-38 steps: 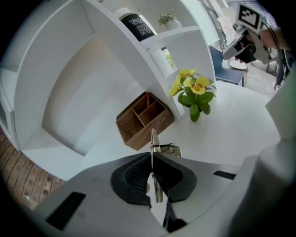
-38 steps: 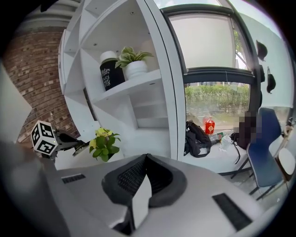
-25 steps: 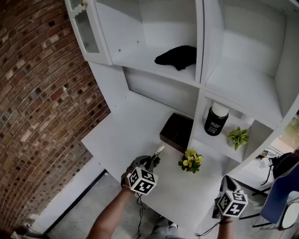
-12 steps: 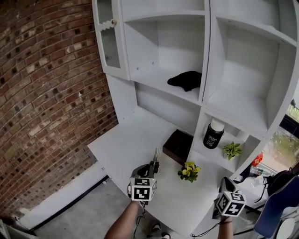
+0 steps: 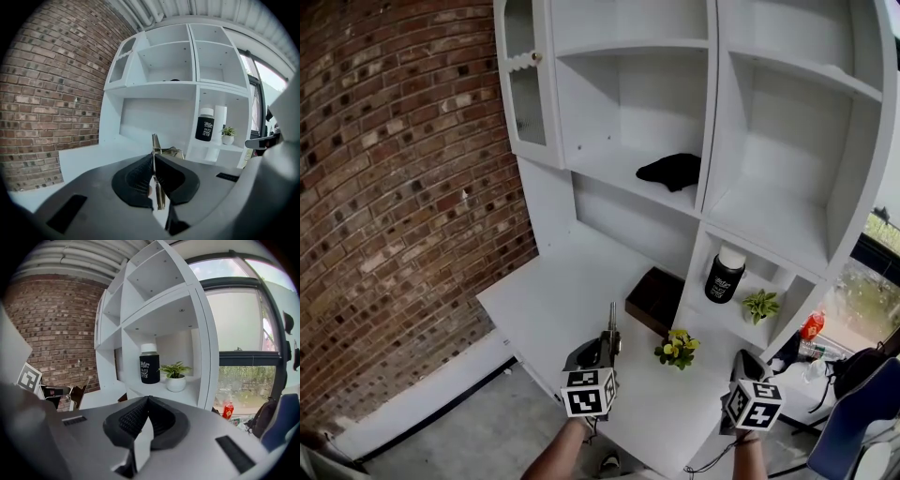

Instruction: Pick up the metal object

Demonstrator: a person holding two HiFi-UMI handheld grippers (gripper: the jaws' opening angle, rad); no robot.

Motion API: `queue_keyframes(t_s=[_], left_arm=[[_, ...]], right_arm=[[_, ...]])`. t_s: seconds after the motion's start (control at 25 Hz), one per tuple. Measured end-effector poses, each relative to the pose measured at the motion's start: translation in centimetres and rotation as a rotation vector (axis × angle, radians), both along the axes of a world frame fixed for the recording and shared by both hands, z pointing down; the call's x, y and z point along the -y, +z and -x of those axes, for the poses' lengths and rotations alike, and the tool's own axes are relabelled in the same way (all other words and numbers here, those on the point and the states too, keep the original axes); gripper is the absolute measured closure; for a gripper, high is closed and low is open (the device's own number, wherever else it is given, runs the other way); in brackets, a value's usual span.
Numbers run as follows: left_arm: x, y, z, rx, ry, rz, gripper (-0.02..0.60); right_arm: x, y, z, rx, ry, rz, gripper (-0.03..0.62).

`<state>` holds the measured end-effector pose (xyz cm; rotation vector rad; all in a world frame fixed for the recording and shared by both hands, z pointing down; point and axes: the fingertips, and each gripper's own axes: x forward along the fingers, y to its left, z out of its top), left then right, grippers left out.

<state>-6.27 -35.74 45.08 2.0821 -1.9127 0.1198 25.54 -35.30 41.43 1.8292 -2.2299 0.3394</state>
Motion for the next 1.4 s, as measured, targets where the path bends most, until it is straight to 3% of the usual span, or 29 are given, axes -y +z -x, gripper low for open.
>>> queue_keyframes(t_s=[0.56, 1.4], left_arm=[[0.3, 0.5, 0.2, 0.007, 0.024, 0.017, 0.565], [0.9, 1.4, 0.3, -0.026, 0.04, 0.029, 0.565]], right_arm=[[0.1, 0.8, 0.7, -0.043, -0.005, 0.007, 0.593], [0.3, 2.0, 1.3, -0.023, 0.002, 0.039, 0.594]])
